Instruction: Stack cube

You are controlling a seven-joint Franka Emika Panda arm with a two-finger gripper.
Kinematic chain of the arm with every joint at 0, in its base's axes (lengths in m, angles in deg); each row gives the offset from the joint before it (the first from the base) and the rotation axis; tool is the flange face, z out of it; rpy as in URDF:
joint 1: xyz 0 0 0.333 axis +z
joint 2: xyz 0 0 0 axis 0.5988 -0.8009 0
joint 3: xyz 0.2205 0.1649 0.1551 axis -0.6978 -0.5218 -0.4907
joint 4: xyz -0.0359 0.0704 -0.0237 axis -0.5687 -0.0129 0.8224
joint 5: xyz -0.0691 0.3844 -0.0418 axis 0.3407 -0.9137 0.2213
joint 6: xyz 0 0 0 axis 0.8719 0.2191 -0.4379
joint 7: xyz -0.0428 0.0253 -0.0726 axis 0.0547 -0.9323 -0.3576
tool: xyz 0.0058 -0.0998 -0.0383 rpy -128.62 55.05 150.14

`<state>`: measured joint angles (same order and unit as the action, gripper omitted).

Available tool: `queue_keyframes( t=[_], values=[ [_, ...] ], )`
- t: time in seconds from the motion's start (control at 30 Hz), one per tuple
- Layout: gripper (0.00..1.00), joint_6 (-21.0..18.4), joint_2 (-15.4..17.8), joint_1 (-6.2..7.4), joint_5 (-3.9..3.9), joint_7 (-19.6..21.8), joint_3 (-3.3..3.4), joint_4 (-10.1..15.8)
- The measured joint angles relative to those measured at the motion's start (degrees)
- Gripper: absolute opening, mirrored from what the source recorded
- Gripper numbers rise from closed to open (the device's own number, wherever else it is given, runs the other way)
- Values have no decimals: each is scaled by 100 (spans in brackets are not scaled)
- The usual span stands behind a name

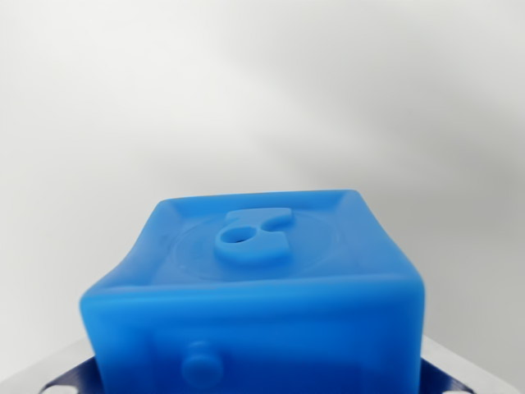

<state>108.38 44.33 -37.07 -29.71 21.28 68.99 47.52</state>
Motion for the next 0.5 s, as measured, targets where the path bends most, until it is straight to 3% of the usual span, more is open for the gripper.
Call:
queue_keyframes(
  t=[0.5],
  values=[
    [0, 55, 467, 0, -68, 491, 128, 523]
  ],
)
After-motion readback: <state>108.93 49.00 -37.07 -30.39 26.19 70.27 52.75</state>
